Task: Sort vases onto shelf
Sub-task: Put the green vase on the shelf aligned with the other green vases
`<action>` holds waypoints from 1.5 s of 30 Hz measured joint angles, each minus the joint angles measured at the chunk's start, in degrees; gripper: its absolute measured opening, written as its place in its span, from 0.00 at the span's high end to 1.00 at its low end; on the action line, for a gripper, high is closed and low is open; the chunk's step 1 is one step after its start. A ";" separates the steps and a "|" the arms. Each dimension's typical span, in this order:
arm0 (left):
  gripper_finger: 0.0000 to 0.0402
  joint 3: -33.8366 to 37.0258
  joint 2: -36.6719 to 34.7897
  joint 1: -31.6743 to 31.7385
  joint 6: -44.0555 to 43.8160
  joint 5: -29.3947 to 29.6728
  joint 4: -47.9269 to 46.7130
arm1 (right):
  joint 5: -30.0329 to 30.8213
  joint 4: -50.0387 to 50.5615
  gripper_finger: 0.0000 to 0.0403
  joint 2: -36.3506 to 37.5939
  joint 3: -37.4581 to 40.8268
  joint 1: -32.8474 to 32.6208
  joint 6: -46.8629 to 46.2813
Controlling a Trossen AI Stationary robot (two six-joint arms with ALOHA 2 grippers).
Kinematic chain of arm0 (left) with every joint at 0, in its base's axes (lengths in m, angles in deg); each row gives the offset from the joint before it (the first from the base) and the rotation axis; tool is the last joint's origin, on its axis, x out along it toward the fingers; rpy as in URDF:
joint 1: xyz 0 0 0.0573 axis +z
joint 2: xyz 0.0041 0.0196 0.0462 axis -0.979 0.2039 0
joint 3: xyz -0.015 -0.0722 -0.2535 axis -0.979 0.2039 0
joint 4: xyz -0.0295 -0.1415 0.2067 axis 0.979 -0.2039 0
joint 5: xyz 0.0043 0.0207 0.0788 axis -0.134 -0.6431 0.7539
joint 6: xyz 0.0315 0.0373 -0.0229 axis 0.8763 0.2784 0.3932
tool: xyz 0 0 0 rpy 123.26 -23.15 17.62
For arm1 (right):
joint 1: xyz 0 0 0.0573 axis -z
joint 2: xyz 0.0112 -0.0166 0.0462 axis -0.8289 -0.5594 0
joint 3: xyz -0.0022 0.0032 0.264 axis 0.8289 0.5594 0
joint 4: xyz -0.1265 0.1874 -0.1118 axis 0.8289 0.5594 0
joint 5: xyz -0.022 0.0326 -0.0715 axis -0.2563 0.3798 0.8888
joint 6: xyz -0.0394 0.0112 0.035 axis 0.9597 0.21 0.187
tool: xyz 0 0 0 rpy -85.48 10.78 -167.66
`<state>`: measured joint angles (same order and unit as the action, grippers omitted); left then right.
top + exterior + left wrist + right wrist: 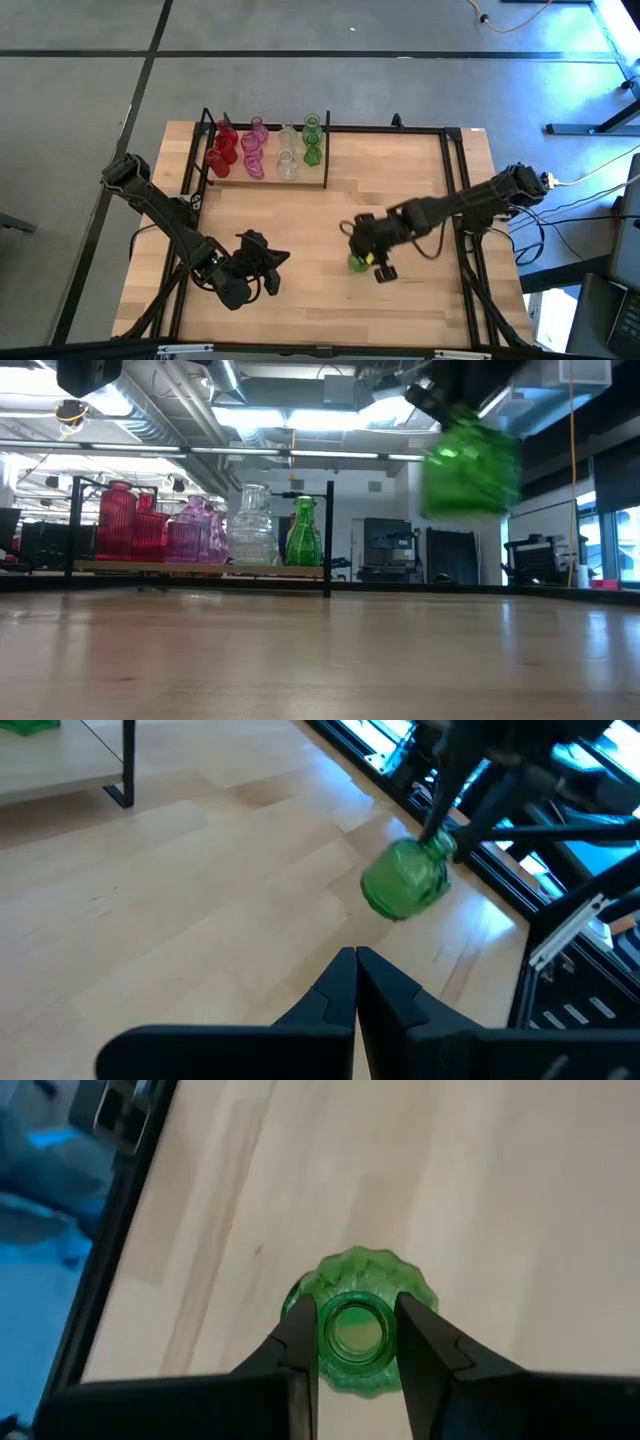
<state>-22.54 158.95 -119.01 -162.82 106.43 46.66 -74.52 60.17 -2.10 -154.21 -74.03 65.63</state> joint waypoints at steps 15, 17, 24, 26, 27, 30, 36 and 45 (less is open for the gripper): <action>1.00 0.02 0.00 0.03 -0.17 2.77 -0.29 | -1.17 12.45 0.82 -13.60 -24.45 14.07 14.17; 1.00 0.02 0.00 0.00 -0.17 2.75 -0.25 | -1.42 15.66 0.82 -17.04 -29.07 15.79 15.46; 1.00 0.02 0.00 -0.13 -0.35 2.73 -0.01 | -1.07 19.08 0.82 -24.57 -40.92 20.44 18.95; 1.00 0.02 0.00 -0.13 -0.35 2.73 -0.06 | -0.87 18.96 0.82 -25.87 -42.69 21.58 19.26; 1.00 0.02 0.00 -0.13 -0.36 2.73 -0.01 | -0.68 18.84 0.82 -26.36 -43.29 22.14 19.45; 1.00 0.02 0.00 -0.13 -0.37 2.71 -0.01 | 0.62 17.18 0.82 -27.40 -43.75 23.87 20.30; 1.00 0.02 0.00 -0.13 -0.37 2.68 -0.02 | 3.09 14.24 0.82 -29.69 -43.79 27.23 20.52; 1.00 0.02 0.00 -0.13 -0.39 2.62 0.19 | 3.48 11.97 0.82 -32.62 -43.79 30.43 20.17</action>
<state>-22.52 158.95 -119.14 -163.22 109.05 46.85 -71.05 72.14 -34.72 -198.00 -43.60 85.81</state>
